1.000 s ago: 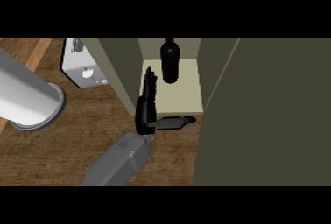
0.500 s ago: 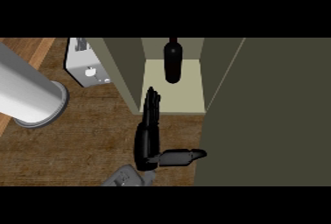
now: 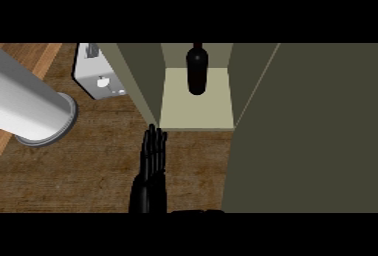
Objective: Pick up the wine, place it into the cabinet and close the cabinet
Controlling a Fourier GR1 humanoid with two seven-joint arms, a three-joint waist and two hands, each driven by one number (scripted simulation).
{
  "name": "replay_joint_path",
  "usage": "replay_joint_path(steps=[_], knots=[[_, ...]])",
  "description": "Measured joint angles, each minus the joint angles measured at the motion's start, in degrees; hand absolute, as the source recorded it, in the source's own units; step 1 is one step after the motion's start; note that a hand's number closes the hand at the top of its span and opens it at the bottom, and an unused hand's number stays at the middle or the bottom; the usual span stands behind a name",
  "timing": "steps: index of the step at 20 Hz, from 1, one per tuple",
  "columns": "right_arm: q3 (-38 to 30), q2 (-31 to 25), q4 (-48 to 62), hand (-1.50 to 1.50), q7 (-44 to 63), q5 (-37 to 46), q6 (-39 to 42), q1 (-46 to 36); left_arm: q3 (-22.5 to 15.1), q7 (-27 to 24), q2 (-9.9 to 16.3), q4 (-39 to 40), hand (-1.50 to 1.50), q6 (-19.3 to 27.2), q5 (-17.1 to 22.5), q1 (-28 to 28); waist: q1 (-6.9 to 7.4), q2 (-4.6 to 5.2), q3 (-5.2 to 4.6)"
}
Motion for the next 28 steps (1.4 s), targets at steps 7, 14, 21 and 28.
replay_joint_path(steps=[7,14,21,28], knots=[[1.1,-0.7,0.2,1.50,3.8,-1.7,1.7,-0.9,-1.4,0.5,7.0,-9.2,-1.50,-3.4,-1.1,6.5,-0.02,0.02,0.00],[2.3,-1.5,0.5,1.50,3.5,-2.6,5.2,0.1,1.3,1.4,16.3,-17.6,-1.50,-9.9,0.0,12.1,0.01,0.04,-0.01],[8.7,1.0,1.2,1.50,5.0,-3.5,6.0,4.9,8.3,1.2,22.7,-21.8,-1.50,-16.0,4.1,16.5,-0.10,-0.01,-0.02],[18.9,2.4,1.3,1.50,8.0,-3.8,5.2,8.7,16.2,0.0,27.2,-25.3,-1.50,-20.6,8.3,21.5,-0.03,-0.12,-0.04]])
